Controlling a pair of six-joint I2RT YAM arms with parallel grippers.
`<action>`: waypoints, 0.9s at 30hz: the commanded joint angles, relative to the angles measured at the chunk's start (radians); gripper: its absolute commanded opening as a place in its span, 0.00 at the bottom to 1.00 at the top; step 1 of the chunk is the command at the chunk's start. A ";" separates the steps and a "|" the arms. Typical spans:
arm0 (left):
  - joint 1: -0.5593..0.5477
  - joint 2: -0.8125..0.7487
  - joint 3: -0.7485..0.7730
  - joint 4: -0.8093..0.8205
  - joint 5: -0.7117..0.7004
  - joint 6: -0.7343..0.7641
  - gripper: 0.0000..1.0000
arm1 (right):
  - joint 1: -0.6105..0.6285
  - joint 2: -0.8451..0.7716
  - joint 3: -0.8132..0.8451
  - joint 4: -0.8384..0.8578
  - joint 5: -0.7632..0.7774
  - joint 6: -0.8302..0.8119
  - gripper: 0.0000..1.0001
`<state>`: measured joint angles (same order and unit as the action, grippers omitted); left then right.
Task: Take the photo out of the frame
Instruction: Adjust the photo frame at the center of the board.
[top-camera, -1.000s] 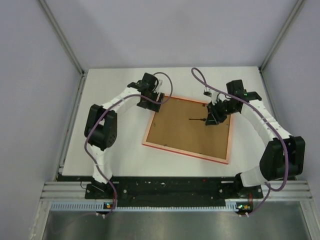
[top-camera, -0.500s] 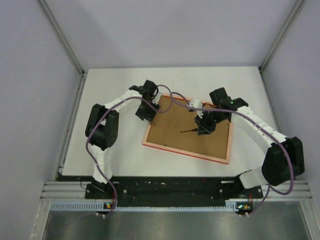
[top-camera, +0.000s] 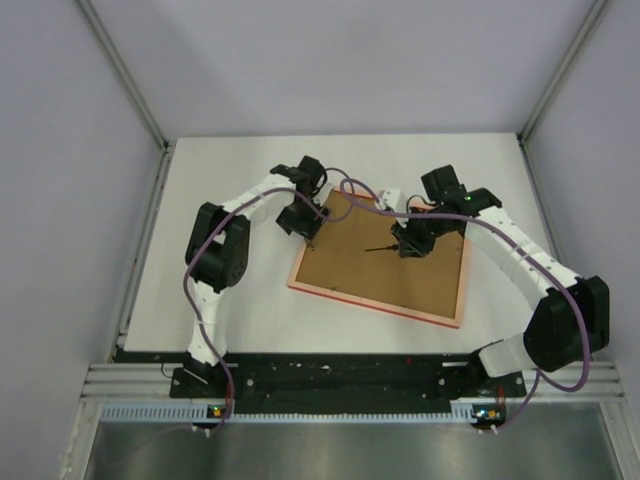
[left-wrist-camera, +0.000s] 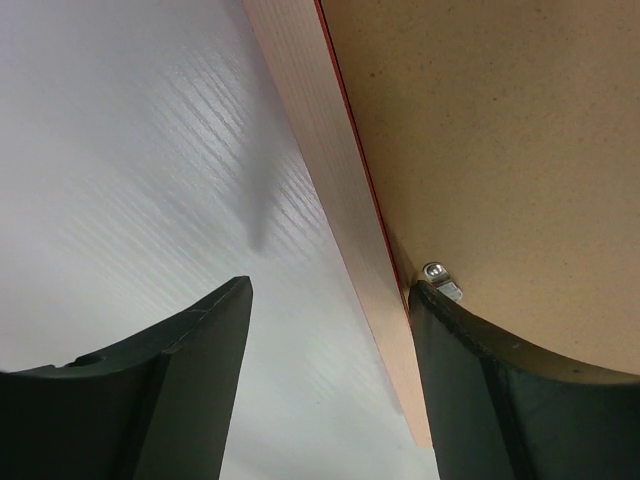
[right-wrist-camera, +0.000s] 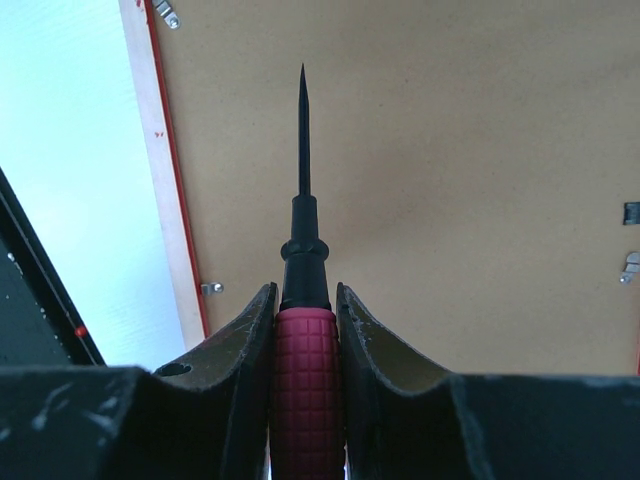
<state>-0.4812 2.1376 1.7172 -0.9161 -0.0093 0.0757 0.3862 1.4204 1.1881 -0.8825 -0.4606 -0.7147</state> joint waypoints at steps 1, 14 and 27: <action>0.001 -0.001 0.047 0.005 0.005 -0.034 0.71 | -0.004 -0.032 0.083 -0.022 -0.004 -0.003 0.00; 0.003 0.051 0.047 -0.017 0.117 0.018 0.45 | -0.053 -0.058 0.162 -0.064 -0.012 -0.012 0.00; 0.003 0.211 0.315 -0.015 0.019 0.177 0.39 | -0.064 -0.029 0.209 -0.096 0.000 -0.052 0.00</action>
<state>-0.4797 2.2906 1.9450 -0.9722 0.0700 0.1673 0.3416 1.4014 1.3449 -0.9749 -0.4541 -0.7349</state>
